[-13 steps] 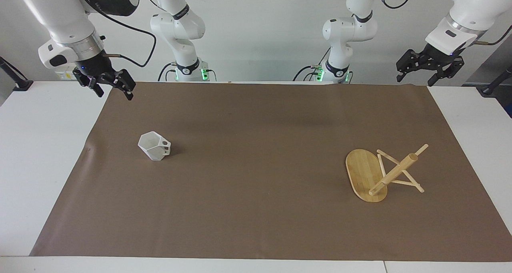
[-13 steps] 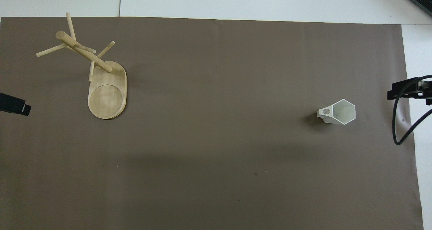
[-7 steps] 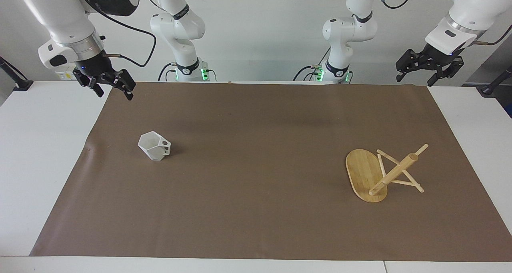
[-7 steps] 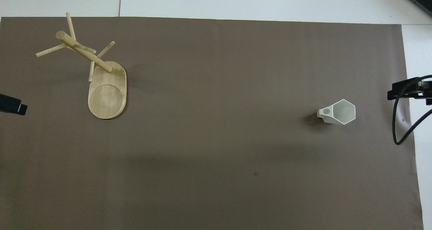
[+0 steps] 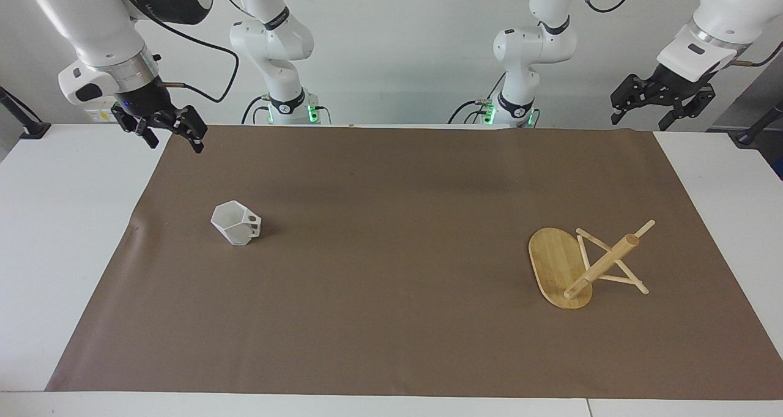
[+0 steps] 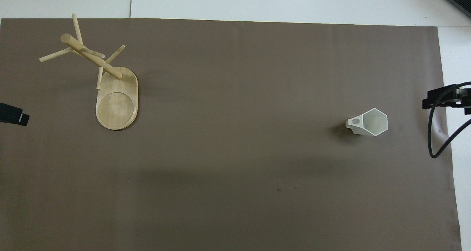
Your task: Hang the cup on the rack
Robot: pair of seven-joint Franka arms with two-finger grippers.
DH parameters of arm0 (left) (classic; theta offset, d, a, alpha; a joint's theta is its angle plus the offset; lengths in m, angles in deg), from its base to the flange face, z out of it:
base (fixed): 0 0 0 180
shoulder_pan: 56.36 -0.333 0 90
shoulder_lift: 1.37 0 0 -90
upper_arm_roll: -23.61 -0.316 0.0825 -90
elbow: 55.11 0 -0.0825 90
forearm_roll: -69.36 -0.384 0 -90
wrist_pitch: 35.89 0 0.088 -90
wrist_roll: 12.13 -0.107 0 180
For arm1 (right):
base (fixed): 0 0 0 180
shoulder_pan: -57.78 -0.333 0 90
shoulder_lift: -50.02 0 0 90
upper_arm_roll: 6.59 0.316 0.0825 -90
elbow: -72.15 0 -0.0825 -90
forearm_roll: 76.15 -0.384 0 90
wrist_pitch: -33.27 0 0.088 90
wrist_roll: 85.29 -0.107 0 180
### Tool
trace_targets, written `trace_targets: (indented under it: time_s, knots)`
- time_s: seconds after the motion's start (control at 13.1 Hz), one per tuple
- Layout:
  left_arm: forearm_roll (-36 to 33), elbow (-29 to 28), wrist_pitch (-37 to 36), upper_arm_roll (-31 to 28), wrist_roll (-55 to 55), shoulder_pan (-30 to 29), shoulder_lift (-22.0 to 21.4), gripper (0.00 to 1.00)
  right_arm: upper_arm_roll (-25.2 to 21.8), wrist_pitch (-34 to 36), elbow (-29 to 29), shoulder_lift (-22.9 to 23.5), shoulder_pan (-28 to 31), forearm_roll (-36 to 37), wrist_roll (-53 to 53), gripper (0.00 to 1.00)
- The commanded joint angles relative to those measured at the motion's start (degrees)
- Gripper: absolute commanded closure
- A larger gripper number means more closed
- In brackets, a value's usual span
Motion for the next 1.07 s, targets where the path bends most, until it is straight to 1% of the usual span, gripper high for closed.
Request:
trace_targets:
  time_s: [0.0, 0.99]
  knots:
    - [-1.1, -1.6, 0.4, -0.3, -0.6, 0.3, -1.5, 0.0, 0.2, -2.6, 1.8, -0.8, 1.4, -1.0, 1.8, 0.0]
    - [-1.2, -1.7, -0.2, -0.3, -0.6, 0.3, -1.6, 0.0, 0.1, -2.5, 2.1, -1.1, 1.7, -0.9, 1.7, 0.0]
